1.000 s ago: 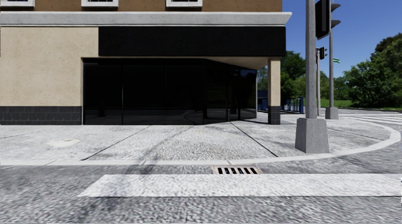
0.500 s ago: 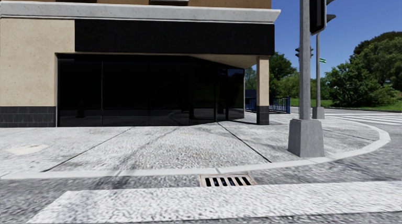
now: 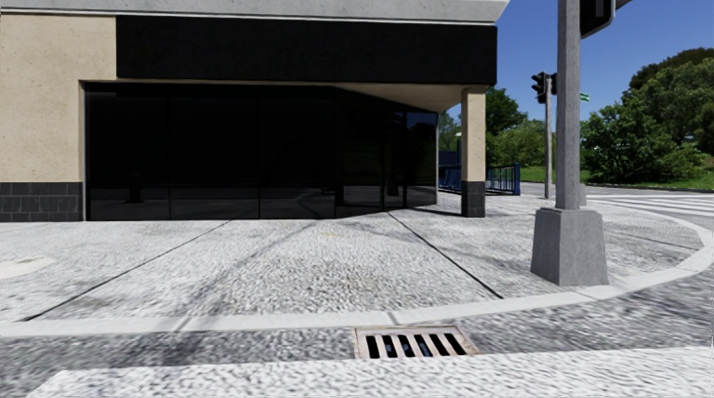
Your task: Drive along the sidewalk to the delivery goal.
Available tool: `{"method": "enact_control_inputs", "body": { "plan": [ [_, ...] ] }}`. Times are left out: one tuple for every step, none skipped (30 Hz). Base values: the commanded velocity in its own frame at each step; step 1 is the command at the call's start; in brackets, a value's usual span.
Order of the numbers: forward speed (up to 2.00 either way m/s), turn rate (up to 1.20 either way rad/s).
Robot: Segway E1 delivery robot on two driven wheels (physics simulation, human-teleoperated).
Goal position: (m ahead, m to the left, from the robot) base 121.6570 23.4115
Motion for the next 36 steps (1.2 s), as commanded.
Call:
{"method": "enact_control_inputs", "body": {
  "plan": [
    [0.86,0.00],
    [0.86,0.00],
    [0.88,0.00],
    [0.90,0.00],
    [0.93,0.00],
    [0.93,0.00],
    [0.95,0.00],
    [0.96,0.00],
    [0.97,0.00],
    [0.97,0.00],
    [0.97,0.00],
    [0.97,0.00],
    [0.97,0.00],
    [0.97,0.00],
    [0.97,0.00],
    [0.97,0.00],
    [0.97,0.00],
    [0.97,0.00],
    [0.97,0.00],
    [0.97,0.00],
    [0.97,0.00],
    [0.97,0.00],
    [0.97,0.00],
    [0.97,0.00],
    [0.97,0.00],
    [0.97,0.00],
    [0.97,0.00],
    [0.97,0.00],
    [0.97,0.00],
    [0.97,0.00],
    [0.97,0.00],
    [0.97,0.00],
    [0.97,0.00],
    [0.97,0.00],
    [0.97,0.00],
    [0.97,0.00]
  ]
}}
